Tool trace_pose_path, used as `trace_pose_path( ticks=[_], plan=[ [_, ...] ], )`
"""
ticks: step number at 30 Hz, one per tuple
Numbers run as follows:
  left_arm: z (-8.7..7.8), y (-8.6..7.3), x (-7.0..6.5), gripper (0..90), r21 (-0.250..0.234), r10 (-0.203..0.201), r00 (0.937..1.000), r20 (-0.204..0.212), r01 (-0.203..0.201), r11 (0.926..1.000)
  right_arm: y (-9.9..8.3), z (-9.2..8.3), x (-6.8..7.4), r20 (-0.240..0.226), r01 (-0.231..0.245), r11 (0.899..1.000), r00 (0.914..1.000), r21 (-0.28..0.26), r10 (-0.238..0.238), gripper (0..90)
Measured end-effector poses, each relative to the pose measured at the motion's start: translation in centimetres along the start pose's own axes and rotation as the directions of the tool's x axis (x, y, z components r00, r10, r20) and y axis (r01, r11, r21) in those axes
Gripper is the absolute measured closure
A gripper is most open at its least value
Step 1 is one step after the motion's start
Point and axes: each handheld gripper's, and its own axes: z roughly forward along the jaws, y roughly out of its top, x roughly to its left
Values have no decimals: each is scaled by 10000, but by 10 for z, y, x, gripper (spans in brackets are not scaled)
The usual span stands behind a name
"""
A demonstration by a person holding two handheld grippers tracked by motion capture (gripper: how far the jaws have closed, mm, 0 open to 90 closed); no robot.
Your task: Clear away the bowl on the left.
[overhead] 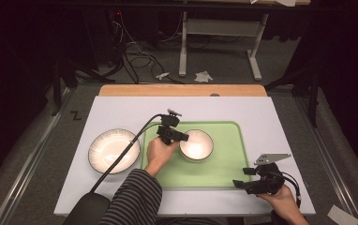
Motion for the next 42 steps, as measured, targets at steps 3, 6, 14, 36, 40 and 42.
trace_pose_path(
  ticks=[3, 6, 14, 36, 40, 42],
  plan=[
    [1, 0, 2, 798, 92, 23, 10000, -75, -23, 10000, -1, 0, -1, -20, -33, 10000, 10000, 21, 33, 316],
    [2, -1, 3, 803, 149, 48, 9999, -141, -46, 9999, -1, 0, -1, 9, -49, 10000, 10000, -4, 49, 316],
    [2, -1, 3, 795, 149, 127, 9998, -184, -124, 9998, 0, 1, 0, 47, -11, 10000, 10000, 1, 11, 315],
    [-33, 1, -5, 550, -369, 961, 9951, -245, -969, 9946, 0, 2, 0, 31, -20, 9999, 10000, 101, 20, 313],
    [-44, 2, -6, 542, -482, 1051, 9943, -179, -1058, 9932, 0, 1, -1, 38, -33, 10000, 10000, 49, 33, 313],
    [-48, 2, -5, 544, -482, 1143, 9929, -324, -1158, 9921, 0, 1, -1, 39, -7, 10000, 10000, 79, 7, 313]
  ],
)
